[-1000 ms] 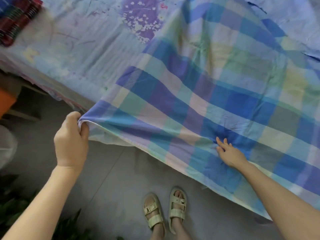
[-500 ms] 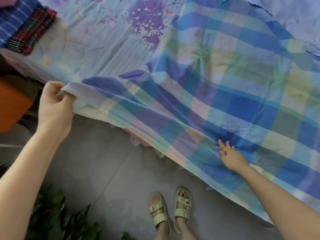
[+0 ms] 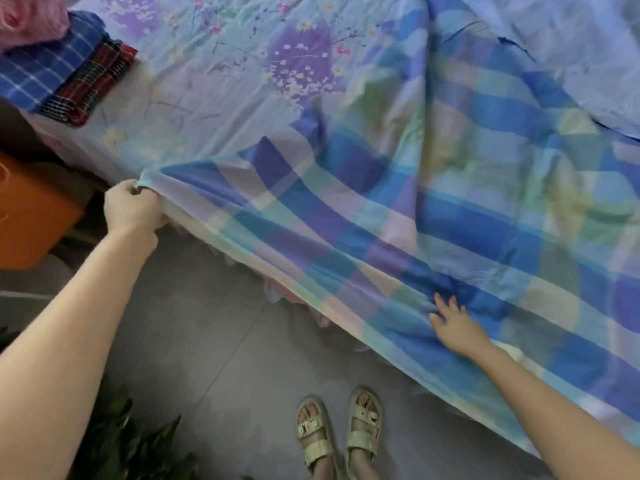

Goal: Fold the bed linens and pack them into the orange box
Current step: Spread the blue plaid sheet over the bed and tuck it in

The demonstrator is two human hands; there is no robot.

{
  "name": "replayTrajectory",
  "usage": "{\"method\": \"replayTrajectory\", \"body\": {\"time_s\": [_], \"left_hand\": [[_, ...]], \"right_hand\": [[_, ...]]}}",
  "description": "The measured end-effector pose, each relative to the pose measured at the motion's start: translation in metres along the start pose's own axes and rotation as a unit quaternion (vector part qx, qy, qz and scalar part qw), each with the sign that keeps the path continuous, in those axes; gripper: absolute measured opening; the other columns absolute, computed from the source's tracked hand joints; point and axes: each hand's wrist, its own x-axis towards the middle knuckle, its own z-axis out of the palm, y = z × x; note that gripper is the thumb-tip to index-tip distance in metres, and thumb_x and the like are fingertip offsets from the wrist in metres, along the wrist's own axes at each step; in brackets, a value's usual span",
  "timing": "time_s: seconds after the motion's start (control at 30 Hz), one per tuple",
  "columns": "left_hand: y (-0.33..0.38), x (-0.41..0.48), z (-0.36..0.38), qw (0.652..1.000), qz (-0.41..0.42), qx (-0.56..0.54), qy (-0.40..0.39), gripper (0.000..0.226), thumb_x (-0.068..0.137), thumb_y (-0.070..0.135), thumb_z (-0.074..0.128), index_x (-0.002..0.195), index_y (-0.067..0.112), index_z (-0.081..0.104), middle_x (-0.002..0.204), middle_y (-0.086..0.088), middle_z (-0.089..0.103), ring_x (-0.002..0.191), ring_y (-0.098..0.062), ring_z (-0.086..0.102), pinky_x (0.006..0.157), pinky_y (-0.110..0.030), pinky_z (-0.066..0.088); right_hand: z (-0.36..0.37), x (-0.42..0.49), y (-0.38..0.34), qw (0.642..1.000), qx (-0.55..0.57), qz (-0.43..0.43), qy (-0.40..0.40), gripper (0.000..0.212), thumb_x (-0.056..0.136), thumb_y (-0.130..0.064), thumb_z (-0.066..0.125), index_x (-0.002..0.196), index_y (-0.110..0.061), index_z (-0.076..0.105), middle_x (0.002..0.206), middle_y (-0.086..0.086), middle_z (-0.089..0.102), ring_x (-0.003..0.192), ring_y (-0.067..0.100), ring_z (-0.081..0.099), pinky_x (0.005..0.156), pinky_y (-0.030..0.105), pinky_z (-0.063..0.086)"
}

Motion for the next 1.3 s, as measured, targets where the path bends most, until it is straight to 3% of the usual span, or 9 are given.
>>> {"method": "replayTrajectory", "body": {"time_s": [0.17,0.27,0.37,0.5,0.67,0.93,1.1,1.23,1.3], "left_hand": [[0.029,-0.016,0.002,0.998,0.001,-0.020,-0.053,0.027,0.090,0.019,0.048,0.065,0.026,0.055,0.076,-0.005,0.056,0.075,-0.027,0.060,0.076,-0.051,0.056],[0.051,-0.029,-0.006,0.995,0.050,-0.044,-0.073,0.026,0.094,0.021,0.051,0.068,0.026,0.053,0.070,-0.002,0.050,0.074,-0.025,0.056,0.071,-0.042,0.052],[0.069,-0.035,-0.015,0.987,0.093,-0.060,-0.116,0.020,0.091,0.017,0.056,0.073,0.024,0.057,0.074,-0.002,0.054,0.079,-0.025,0.057,0.070,-0.037,0.050],[0.077,-0.036,-0.033,0.967,0.119,-0.063,-0.215,0.016,0.081,0.008,0.069,0.076,0.021,0.059,0.079,-0.006,0.059,0.081,-0.026,0.058,0.074,-0.038,0.049],[0.073,-0.021,-0.055,0.929,0.193,-0.035,-0.313,0.021,0.081,-0.001,0.066,0.076,0.018,0.059,0.075,-0.005,0.057,0.069,-0.016,0.053,0.063,-0.025,0.044],[0.059,0.006,-0.075,0.893,0.393,0.049,-0.214,0.022,0.080,-0.002,0.066,0.068,-0.002,0.047,0.062,-0.012,0.039,0.058,-0.012,0.031,0.056,-0.027,0.025],[0.060,0.001,-0.108,0.754,0.639,0.085,-0.124,0.024,0.063,-0.015,0.046,0.052,0.004,0.036,0.054,-0.009,0.027,0.054,-0.018,0.023,0.049,-0.031,0.021],[0.019,0.035,-0.111,0.738,0.595,0.308,-0.079,0.031,0.066,-0.013,0.069,0.095,0.000,0.065,0.069,-0.023,0.062,0.052,-0.038,0.058,0.054,-0.034,0.045],[-0.005,0.057,-0.103,0.637,0.563,0.504,-0.157,0.054,0.070,0.005,0.076,0.121,0.010,0.062,0.091,-0.020,0.069,0.069,-0.038,0.066,0.060,-0.041,0.053]], "right_hand": [[0.008,-0.013,0.000,0.987,0.066,0.003,0.148,0.056,0.095,-0.033,0.046,0.145,-0.012,0.033,0.151,0.016,0.031,0.139,0.034,0.029,0.110,0.049,0.028],[0.006,-0.067,-0.034,0.896,0.192,-0.061,0.396,0.017,0.087,-0.017,0.060,0.093,-0.004,0.069,0.089,0.015,0.070,0.084,0.035,0.065,0.070,0.039,0.049],[0.022,-0.128,-0.088,0.842,0.466,-0.014,0.271,0.023,0.091,-0.010,0.059,0.069,-0.006,0.065,0.057,0.006,0.063,0.055,0.022,0.060,0.050,0.030,0.044],[0.042,-0.133,-0.152,0.481,0.857,0.141,-0.119,0.016,0.096,-0.011,0.050,0.089,0.002,0.058,0.074,0.017,0.065,0.066,0.024,0.062,0.057,0.031,0.056],[0.034,-0.107,-0.188,0.174,0.960,0.172,-0.140,0.018,0.095,-0.017,0.054,0.095,0.000,0.051,0.098,0.017,0.055,0.103,0.032,0.050,0.103,0.044,0.036],[0.029,-0.102,-0.200,0.171,0.963,0.206,-0.037,0.012,0.092,-0.013,0.057,0.083,-0.007,0.052,0.079,0.007,0.055,0.070,0.018,0.055,0.055,0.028,0.054],[0.015,-0.133,-0.168,0.143,0.966,0.205,0.064,0.014,0.091,-0.006,0.055,0.080,-0.011,0.049,0.069,0.005,0.056,0.058,0.012,0.053,0.053,0.022,0.045],[0.021,-0.153,-0.157,0.228,0.937,0.240,0.107,0.017,0.087,0.004,0.057,0.087,-0.011,0.050,0.057,0.007,0.054,0.034,0.010,0.048,0.034,0.013,0.041],[0.033,-0.153,-0.174,0.253,0.928,0.257,0.088,0.025,0.084,0.006,0.060,0.102,-0.009,0.051,0.071,0.011,0.055,0.039,0.017,0.054,0.032,0.018,0.043]]}}
